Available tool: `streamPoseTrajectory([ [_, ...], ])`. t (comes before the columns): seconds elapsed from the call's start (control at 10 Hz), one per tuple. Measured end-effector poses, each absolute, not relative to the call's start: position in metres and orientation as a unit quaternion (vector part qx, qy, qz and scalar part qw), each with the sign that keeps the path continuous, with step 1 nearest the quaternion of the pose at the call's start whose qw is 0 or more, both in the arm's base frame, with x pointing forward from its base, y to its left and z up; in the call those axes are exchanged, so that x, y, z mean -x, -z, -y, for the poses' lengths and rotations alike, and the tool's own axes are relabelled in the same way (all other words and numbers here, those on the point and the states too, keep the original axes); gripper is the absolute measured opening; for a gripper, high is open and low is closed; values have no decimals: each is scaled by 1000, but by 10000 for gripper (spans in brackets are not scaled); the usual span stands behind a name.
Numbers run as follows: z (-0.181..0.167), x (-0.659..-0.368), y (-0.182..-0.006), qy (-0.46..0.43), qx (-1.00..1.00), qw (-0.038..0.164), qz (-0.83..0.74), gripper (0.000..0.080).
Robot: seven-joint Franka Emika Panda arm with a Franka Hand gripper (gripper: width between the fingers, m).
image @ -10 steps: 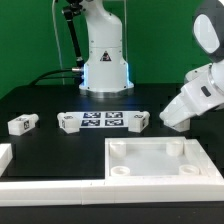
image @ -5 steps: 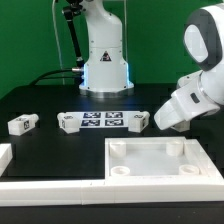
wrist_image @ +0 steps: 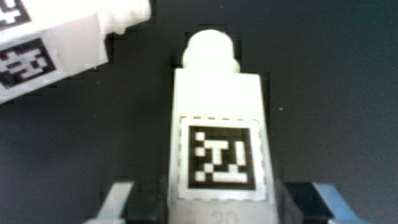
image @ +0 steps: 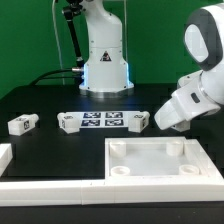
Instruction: Assemble square table
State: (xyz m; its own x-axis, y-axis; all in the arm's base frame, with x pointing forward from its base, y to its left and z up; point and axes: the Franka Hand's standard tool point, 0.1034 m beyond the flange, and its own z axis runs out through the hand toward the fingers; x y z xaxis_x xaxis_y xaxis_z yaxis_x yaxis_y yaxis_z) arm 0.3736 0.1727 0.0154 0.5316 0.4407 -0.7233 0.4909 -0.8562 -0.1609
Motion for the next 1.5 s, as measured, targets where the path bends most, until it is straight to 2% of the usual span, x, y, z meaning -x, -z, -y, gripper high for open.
streamPoseTrajectory([
  [0.5,-173,-374,-16,404,-875,31,-266,291],
  [0.6,-171,-375,-20,407,-873,29,-268,291],
  [0.8,-152,-404,-75,380,-885,10,-267,291],
  [0.9,-142,-406,-98,375,-888,11,-267,291],
  [1.0,-138,-405,-112,366,-894,5,-256,291],
  [1.2,-137,-409,-107,309,-918,-9,-250,291],
  [1.4,-132,-416,-109,253,-934,-10,-251,291],
  [1.5,-128,-444,-115,208,-944,-15,-256,291],
])
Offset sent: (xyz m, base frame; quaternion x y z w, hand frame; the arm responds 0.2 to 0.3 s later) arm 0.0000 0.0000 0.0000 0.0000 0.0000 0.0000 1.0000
